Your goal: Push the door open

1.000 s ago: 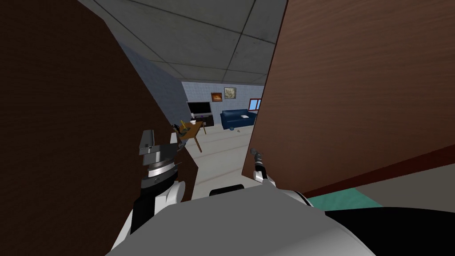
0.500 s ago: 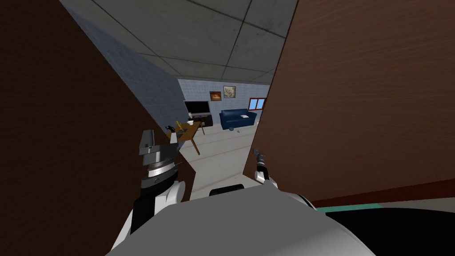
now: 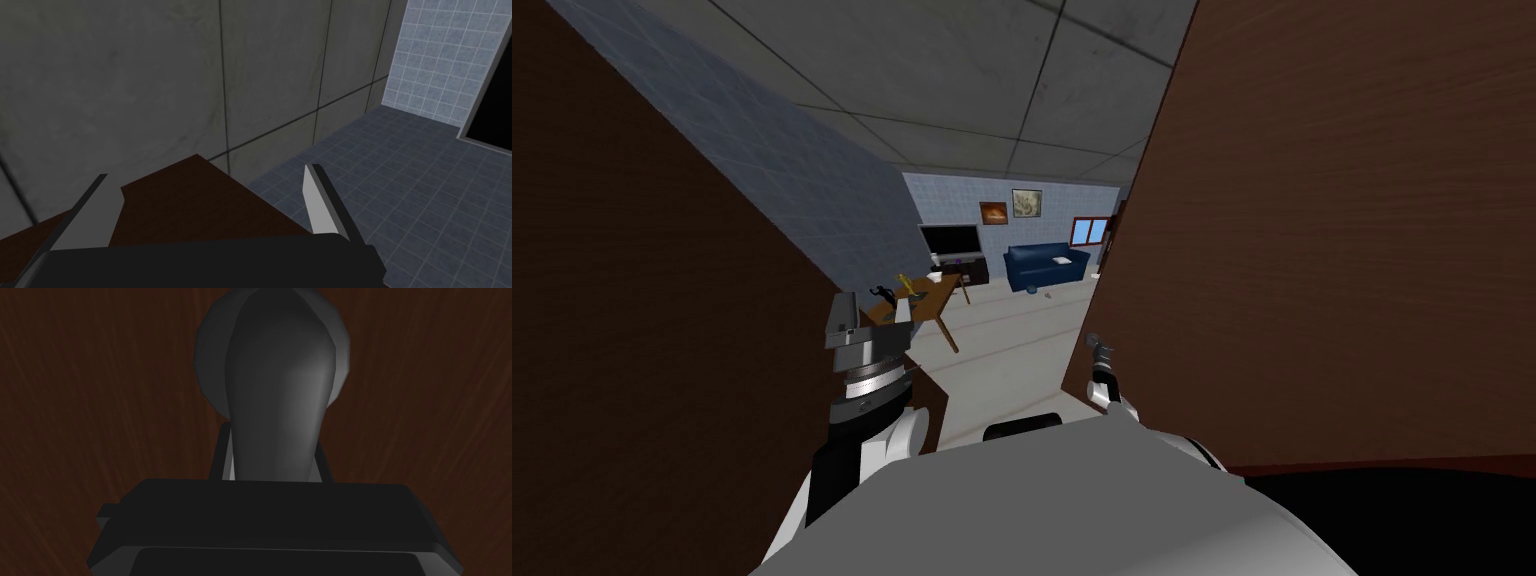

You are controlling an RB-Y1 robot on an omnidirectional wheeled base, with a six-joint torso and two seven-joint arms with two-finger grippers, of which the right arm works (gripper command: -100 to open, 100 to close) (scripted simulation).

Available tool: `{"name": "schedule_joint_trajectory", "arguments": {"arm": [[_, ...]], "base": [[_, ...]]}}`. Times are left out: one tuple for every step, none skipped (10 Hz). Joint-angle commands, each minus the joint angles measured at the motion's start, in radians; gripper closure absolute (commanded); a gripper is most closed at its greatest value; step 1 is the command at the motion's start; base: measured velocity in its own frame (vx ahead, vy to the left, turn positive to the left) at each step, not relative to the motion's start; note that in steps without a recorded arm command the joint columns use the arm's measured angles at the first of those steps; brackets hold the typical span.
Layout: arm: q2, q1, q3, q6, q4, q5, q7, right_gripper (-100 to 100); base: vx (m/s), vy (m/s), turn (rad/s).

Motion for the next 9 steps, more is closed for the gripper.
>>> {"name": "schedule_joint_trajectory", "arguments": {"arm": [[-0.007,-0.003,-0.001,-0.020,0.048,0.000,-0.007,100],[-0.007,-0.003,-0.001,-0.020,0.032,0.000,-0.007,100],[-0.007,-0.003,-0.001,-0.020,0.048,0.000,-0.007,100],[-0.012,0.000,-0.022,-0.023,0.052,-0.015,0.001,100],[-0.012,0.000,-0.022,-0.023,0.052,-0.015,0.001,100],[-0.016,0.002,-0.038,-0.025,0.054,-0.027,0.008,100],[-0.019,0.004,-0.048,-0.026,0.056,-0.034,0.012,100],[-0.021,0.005,-0.059,-0.028,0.058,-0.042,0.016,100],[-0.025,0.007,-0.073,-0.030,0.060,-0.052,0.022,100]], "base": [[-0.008,-0.002,0.019],[-0.019,0.002,-0.002],[-0.020,0.008,0.001],[0.119,0.011,-0.068],[0.165,0.019,-0.044],[0.217,-0.008,-0.051],[0.251,-0.029,-0.052],[0.232,-0.014,-0.054],[0.243,-0.038,-0.069]]}}
